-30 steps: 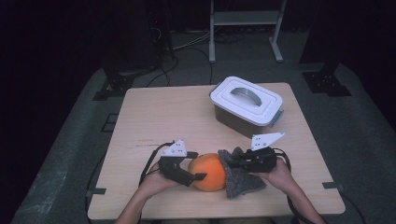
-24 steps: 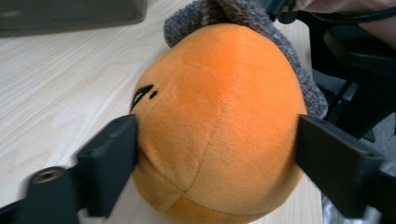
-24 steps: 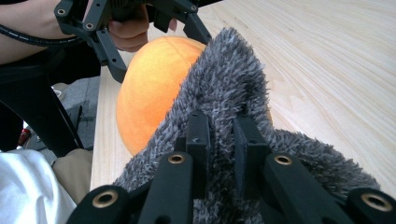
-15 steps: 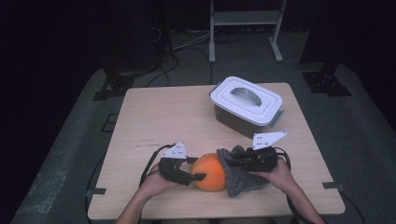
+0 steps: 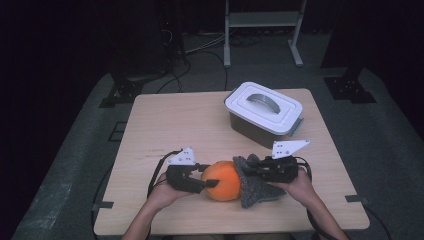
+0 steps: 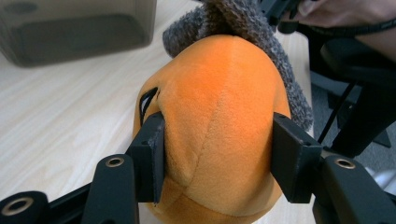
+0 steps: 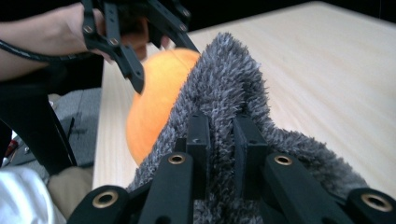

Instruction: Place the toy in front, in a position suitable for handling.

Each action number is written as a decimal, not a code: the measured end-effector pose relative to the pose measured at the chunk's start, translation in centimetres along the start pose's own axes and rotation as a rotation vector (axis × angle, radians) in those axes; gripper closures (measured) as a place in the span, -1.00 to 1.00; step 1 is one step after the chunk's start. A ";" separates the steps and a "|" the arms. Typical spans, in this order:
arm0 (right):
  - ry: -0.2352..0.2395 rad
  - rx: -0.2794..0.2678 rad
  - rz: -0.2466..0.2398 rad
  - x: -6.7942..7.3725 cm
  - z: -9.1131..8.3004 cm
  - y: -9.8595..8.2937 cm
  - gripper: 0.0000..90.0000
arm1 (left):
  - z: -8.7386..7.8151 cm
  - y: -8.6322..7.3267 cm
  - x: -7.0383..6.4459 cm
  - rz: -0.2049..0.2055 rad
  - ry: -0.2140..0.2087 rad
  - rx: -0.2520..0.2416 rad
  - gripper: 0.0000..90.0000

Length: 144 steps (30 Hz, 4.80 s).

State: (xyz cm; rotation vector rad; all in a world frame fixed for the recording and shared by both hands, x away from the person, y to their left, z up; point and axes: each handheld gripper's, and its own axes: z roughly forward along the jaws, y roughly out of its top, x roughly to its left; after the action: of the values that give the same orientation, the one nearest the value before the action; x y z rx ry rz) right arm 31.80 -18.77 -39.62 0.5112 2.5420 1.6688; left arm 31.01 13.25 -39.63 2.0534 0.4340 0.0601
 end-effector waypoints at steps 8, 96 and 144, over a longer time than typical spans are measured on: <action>-0.004 0.099 -0.010 0.0 1.8 -0.9 0.73 | -0.3 -0.2 0.0 0.016 0.020 0.019 -0.03; 0.014 -0.053 -0.038 1.5 1.1 1.2 0.72 | 0.8 0.0 -0.1 -0.017 0.019 0.006 -0.06; -0.003 -0.003 -0.051 1.5 1.6 1.0 0.71 | 2.0 0.7 -1.3 0.019 0.135 0.053 -0.29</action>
State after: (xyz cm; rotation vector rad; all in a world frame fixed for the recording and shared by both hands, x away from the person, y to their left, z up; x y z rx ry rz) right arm 31.02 -16.56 -39.20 0.4442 2.5268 1.6535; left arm 30.42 10.90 -39.88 2.1130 0.5047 0.2017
